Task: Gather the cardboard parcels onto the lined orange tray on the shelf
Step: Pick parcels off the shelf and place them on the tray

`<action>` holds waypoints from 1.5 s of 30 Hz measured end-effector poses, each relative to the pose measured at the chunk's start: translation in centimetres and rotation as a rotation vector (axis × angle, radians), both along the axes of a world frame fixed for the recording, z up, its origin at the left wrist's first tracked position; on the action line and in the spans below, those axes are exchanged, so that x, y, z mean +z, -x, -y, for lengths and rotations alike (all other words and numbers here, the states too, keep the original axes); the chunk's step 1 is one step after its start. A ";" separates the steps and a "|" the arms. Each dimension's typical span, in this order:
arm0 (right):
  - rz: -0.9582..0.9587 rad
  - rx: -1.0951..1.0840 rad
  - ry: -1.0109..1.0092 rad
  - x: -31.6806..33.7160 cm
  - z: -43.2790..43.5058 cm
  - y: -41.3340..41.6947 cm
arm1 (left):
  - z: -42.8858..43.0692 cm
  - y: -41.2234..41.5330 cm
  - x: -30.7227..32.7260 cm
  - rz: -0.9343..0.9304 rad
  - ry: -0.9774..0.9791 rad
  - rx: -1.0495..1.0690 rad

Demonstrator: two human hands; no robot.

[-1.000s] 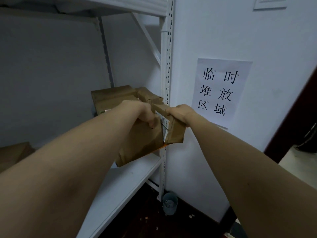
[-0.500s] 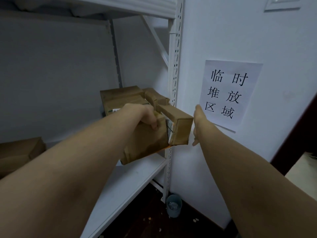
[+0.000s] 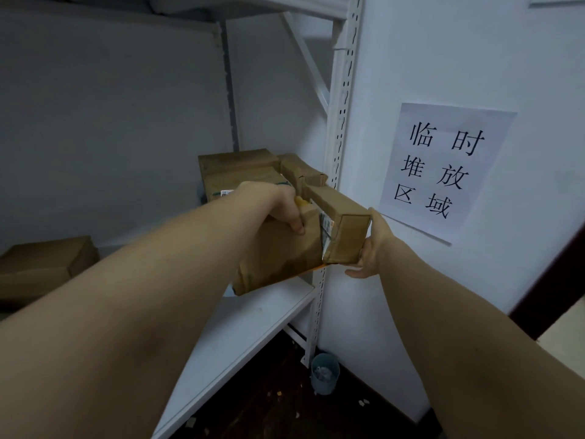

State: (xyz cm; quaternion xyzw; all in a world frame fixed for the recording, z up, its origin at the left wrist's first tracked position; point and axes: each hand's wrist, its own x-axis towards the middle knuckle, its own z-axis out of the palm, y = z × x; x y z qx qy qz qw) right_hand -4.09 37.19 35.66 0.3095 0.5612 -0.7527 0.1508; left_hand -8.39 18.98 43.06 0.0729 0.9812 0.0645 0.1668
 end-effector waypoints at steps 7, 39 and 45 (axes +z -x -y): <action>-0.033 -0.005 -0.015 1.1 2.1 0.5 | 1.1 0.7 0.5 0.004 0.097 -0.017; -0.005 0.053 -0.101 0.0 7.8 -3.6 | 8.3 -5.1 0.4 -0.052 -0.116 0.087; -0.054 0.009 -0.068 0.2 9.5 -5.4 | 10.0 -6.7 0.1 -0.068 -0.142 0.064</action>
